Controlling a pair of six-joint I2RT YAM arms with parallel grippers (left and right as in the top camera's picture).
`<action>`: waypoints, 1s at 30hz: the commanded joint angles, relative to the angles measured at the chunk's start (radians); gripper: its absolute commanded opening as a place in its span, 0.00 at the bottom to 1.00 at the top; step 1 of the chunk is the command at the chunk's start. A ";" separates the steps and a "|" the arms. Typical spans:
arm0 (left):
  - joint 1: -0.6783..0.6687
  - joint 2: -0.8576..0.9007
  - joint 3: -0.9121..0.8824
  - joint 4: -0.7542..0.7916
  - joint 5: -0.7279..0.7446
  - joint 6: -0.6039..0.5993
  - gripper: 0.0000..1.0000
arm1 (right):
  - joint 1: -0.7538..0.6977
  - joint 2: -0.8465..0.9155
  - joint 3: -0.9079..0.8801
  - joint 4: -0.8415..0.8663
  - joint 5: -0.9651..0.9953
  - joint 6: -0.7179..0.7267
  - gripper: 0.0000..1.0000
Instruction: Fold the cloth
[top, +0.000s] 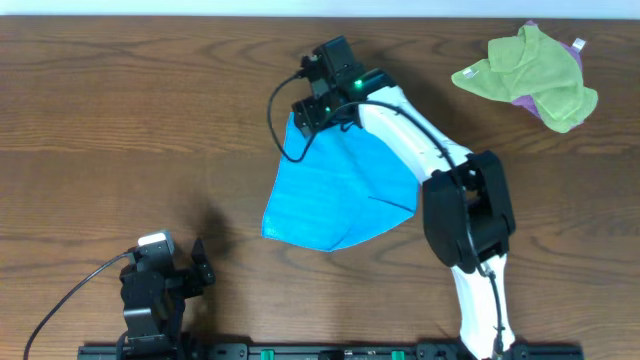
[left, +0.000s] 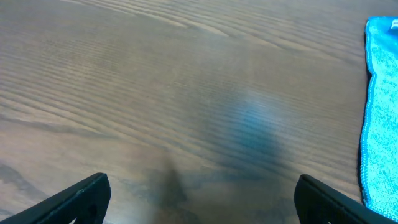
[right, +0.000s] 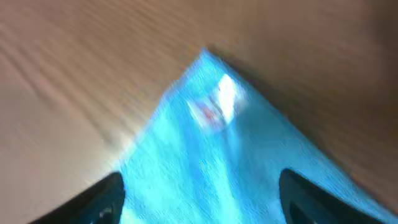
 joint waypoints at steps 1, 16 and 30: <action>0.002 -0.006 -0.009 -0.004 0.004 -0.001 0.96 | -0.032 -0.087 0.026 -0.081 -0.010 -0.080 0.93; 0.002 -0.006 -0.009 -0.005 0.008 -0.063 0.96 | -0.214 -0.307 -0.171 -0.317 -0.096 -0.214 0.99; 0.002 -0.006 -0.005 -0.005 0.143 -0.220 0.96 | -0.256 -0.762 -0.859 -0.032 -0.111 -0.138 0.99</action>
